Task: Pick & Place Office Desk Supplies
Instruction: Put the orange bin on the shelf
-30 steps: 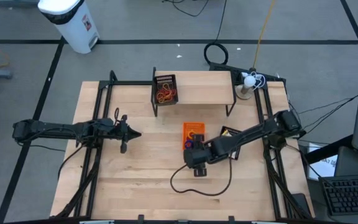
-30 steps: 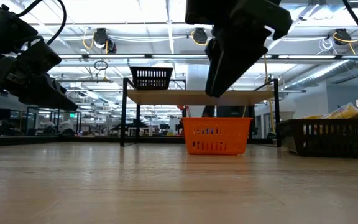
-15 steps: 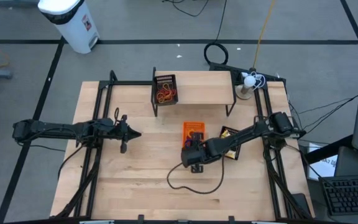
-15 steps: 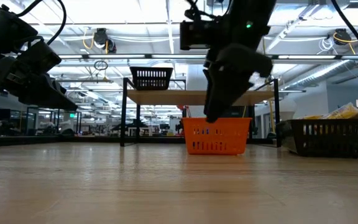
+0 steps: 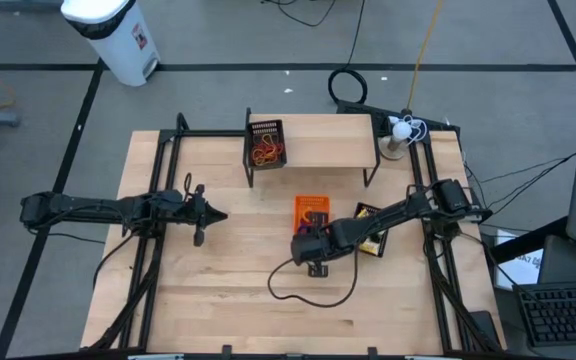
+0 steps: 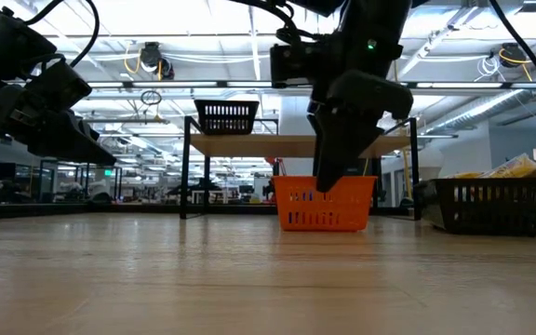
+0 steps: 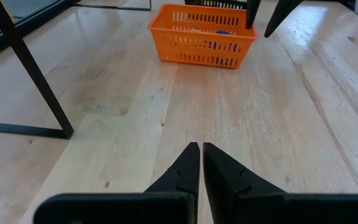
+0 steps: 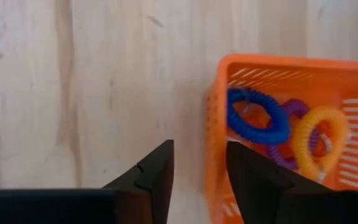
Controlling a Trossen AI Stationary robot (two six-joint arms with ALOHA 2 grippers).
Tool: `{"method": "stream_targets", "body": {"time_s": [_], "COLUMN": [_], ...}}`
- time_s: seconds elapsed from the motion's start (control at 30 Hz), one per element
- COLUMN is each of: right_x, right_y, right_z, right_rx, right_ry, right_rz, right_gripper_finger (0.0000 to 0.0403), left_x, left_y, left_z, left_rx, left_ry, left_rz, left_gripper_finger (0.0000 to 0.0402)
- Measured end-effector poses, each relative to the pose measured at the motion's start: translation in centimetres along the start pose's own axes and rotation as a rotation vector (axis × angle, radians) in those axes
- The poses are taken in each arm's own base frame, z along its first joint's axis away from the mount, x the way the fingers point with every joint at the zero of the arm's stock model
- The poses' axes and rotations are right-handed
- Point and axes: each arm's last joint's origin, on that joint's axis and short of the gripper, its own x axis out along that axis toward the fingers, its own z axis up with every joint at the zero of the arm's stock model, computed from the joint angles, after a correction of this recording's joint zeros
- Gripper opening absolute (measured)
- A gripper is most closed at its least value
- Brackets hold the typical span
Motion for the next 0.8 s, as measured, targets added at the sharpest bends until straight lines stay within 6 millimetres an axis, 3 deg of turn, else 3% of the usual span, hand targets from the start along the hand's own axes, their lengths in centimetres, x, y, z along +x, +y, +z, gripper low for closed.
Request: {"method": "stream_targets", "body": {"time_s": [0.27, 0.43, 0.63, 0.8], "right_x": [1.4, 1.5, -0.4, -3.7], "right_y": [-0.6, -0.8, 0.3, 1.2], "right_z": [-1.0, -1.1, -1.2, -0.7], "right_rx": [0.038, 0.016, -0.057, -0.094], "right_ry": [0.018, 0.019, -0.017, -0.037], "right_rz": [-0.010, -0.011, -0.068, -0.062], "right_gripper_finger": [0.0097, 0.0023, 0.0003, 0.0002], "left_x": [0.0, 0.0, 0.0, 0.0], "left_y": [0.0, 0.0, 0.0, 0.0], "left_z": [0.0, 0.0, 0.0, 0.0], "left_rx": [0.000, 0.000, 0.000, 0.000], "left_ry": [0.000, 0.000, 0.000, 0.000], "left_rz": [0.000, 0.000, 0.000, 0.000], "left_gripper_finger": [0.0024, 0.0024, 0.0024, 0.0024]}}
